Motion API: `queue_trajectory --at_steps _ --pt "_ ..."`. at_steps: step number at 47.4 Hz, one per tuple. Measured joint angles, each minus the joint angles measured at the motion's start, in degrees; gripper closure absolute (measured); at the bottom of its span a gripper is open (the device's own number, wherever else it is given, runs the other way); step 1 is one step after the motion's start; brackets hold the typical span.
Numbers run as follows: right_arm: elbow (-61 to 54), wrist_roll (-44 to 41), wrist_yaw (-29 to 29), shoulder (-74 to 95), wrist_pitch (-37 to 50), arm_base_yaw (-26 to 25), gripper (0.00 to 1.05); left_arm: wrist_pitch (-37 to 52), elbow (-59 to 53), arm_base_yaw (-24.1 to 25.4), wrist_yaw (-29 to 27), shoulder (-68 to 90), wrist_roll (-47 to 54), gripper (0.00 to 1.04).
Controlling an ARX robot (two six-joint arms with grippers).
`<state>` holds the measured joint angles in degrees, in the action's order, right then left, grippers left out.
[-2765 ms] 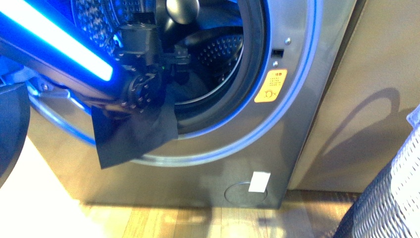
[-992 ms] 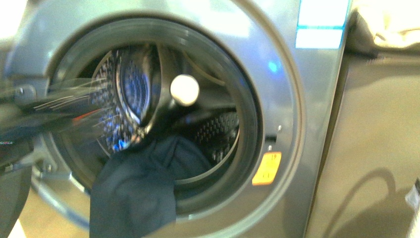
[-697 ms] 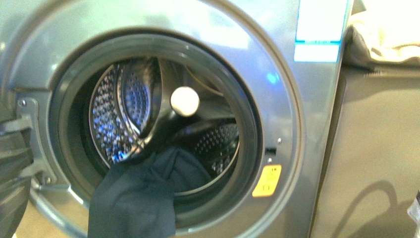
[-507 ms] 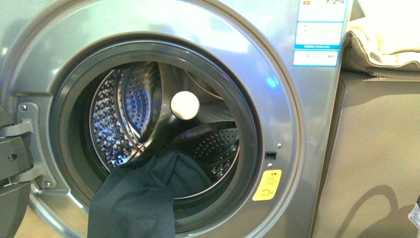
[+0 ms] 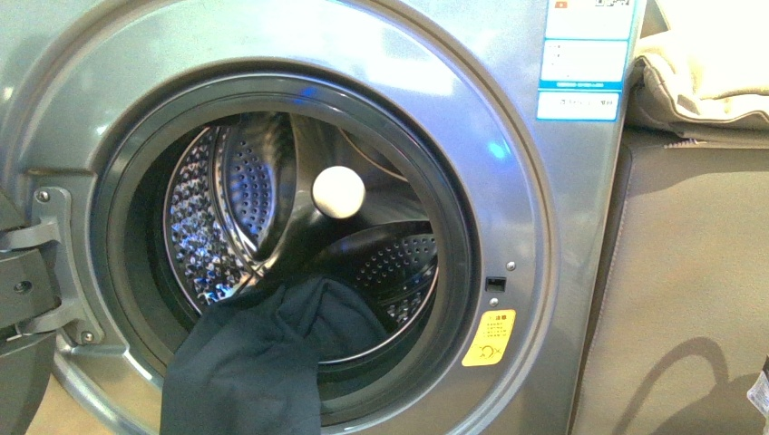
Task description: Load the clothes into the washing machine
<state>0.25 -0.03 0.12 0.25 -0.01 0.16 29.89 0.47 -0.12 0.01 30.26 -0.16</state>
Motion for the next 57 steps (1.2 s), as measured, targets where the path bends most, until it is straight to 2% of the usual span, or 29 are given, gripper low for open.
queue_trajectory --at_steps 39,44,57 --pt "0.0 0.0 0.0 0.0 0.0 0.0 1.02 -20.33 -0.02 0.0 0.0 -20.94 0.0 1.01" --pt "0.0 0.0 0.02 0.0 0.0 0.0 1.02 -29.14 -0.02 0.0 0.0 -27.85 0.0 1.01" --pt "0.0 0.0 0.0 0.0 0.0 0.0 1.02 -29.86 -0.02 0.0 0.0 -30.01 0.0 1.01"
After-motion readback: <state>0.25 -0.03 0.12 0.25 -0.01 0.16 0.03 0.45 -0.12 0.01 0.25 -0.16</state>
